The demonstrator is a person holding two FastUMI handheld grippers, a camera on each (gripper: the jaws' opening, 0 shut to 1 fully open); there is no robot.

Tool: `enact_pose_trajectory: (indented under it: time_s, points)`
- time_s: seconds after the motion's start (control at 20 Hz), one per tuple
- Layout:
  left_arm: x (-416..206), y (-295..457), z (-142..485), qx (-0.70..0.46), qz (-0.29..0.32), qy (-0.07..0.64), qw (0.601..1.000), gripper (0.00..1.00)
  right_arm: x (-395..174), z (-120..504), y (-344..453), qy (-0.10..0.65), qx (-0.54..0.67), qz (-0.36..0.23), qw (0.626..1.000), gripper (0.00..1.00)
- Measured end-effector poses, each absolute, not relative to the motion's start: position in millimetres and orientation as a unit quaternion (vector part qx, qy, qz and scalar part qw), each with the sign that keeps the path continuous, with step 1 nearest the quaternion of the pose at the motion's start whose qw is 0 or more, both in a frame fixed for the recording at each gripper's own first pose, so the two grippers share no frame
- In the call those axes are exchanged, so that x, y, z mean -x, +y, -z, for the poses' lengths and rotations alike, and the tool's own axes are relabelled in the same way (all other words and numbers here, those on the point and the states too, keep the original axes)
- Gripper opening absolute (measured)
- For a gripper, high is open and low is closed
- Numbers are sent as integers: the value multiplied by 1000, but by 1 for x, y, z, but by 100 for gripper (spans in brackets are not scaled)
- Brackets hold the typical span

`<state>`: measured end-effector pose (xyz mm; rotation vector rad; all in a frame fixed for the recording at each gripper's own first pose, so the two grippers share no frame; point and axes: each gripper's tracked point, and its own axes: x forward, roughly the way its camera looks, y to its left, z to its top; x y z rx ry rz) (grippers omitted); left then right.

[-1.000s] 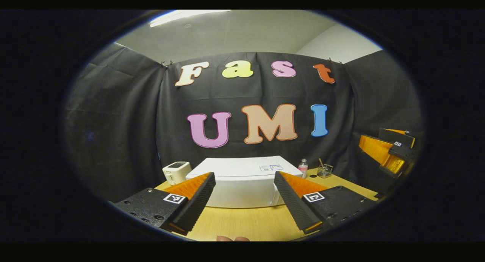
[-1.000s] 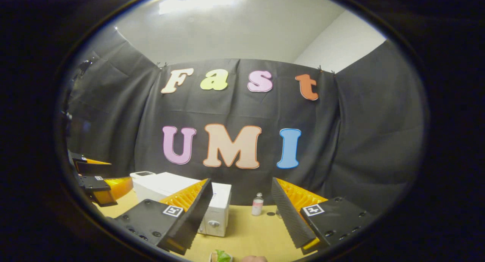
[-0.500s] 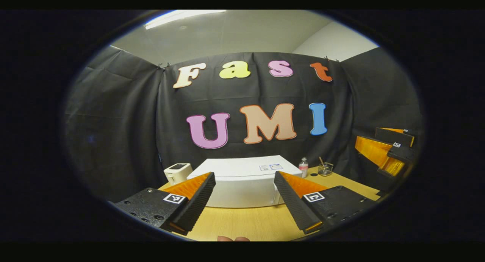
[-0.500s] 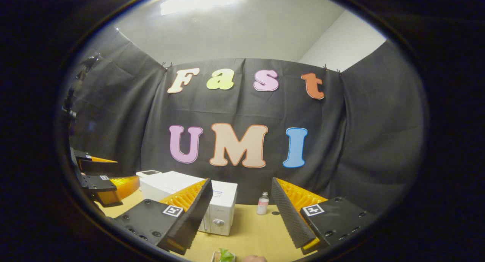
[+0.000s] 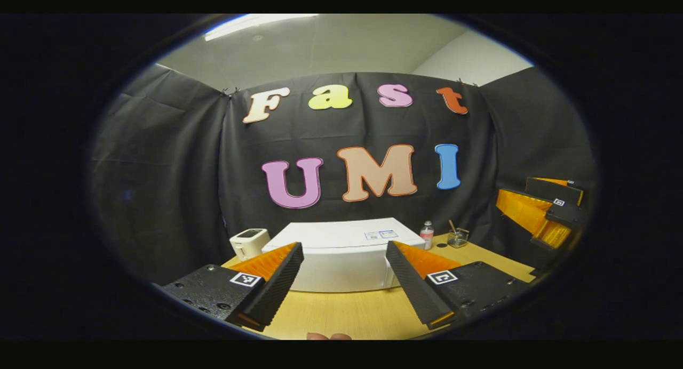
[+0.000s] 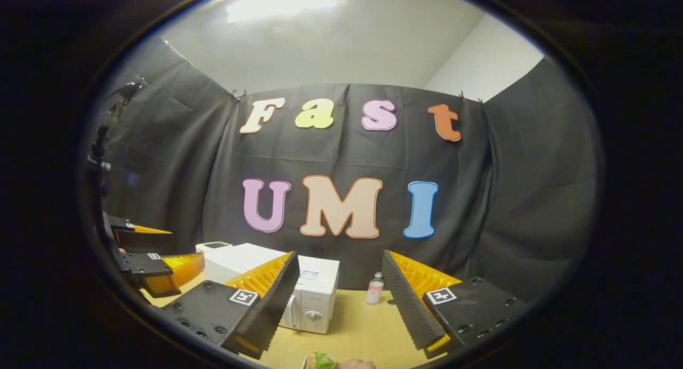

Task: Open the microwave oven with the left hand, put the food in, and close the microwave oven.

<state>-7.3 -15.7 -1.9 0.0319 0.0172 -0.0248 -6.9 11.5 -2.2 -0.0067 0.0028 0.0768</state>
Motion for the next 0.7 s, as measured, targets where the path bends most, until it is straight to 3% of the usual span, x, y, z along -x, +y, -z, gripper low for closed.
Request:
enact_pose_trajectory:
  time_s: [0.3,0.7]
  points:
    - [-24,-36,43,-8,55,19,998,97,12,7,22,8,-11,-60,998,96]
    - [-103,-71,110,25,65,53,996,97,27,6,12,-1,40,-75,996,96]
